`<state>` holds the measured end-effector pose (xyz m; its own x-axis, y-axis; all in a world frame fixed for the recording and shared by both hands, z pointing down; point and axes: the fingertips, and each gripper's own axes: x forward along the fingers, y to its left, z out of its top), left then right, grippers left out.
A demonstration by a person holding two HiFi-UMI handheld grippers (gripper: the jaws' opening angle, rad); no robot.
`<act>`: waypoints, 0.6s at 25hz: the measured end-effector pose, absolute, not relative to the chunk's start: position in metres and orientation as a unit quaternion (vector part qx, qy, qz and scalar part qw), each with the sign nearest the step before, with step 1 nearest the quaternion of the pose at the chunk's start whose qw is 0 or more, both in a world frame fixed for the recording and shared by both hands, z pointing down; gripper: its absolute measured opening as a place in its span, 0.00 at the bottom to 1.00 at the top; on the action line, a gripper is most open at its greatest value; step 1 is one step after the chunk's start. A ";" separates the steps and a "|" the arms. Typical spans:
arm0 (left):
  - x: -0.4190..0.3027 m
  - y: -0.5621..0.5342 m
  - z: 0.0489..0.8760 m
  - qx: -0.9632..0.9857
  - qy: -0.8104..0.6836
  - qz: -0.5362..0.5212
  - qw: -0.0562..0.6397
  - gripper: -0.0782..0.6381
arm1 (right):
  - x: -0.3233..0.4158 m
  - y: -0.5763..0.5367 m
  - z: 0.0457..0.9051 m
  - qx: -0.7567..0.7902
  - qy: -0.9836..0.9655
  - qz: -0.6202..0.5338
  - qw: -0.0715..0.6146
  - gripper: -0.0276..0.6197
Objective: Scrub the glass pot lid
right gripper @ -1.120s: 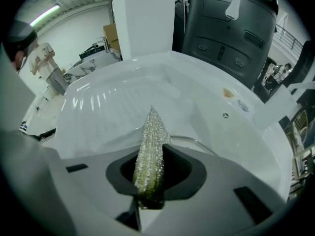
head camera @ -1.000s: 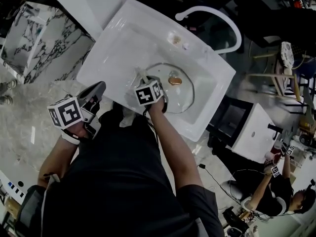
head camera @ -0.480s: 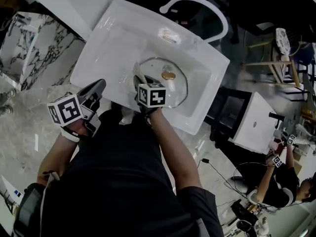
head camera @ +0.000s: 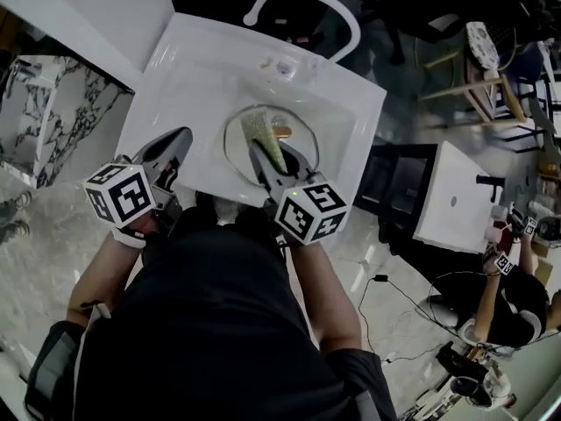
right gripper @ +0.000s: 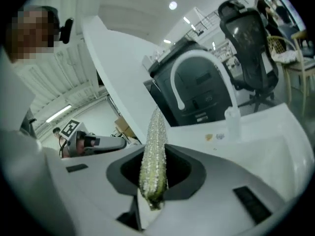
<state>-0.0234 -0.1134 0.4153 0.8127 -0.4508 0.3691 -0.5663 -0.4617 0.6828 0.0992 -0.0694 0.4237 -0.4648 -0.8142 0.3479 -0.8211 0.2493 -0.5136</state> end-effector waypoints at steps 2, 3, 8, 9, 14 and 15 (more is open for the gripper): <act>-0.007 -0.113 0.387 0.891 -0.292 0.079 0.339 0.11 | 0.111 -0.070 0.386 0.546 -0.797 0.257 0.007 0.15; 0.001 -0.112 0.373 0.907 -0.288 0.081 0.295 0.11 | 0.116 -0.070 0.368 0.559 -0.799 0.220 0.010 0.15; 0.033 -0.101 0.329 0.948 -0.269 0.084 0.146 0.11 | 0.134 -0.057 0.304 0.607 -0.792 0.072 0.015 0.14; 0.037 -0.098 0.324 0.951 -0.268 0.080 0.130 0.11 | 0.136 -0.053 0.299 0.615 -0.787 0.052 0.020 0.14; 0.042 -0.093 0.310 0.953 -0.281 0.049 0.103 0.11 | 0.146 -0.042 0.299 0.630 -0.775 0.045 0.014 0.15; 0.041 -0.093 0.310 0.952 -0.284 0.045 0.107 0.11 | 0.146 -0.040 0.299 0.629 -0.775 0.049 0.011 0.14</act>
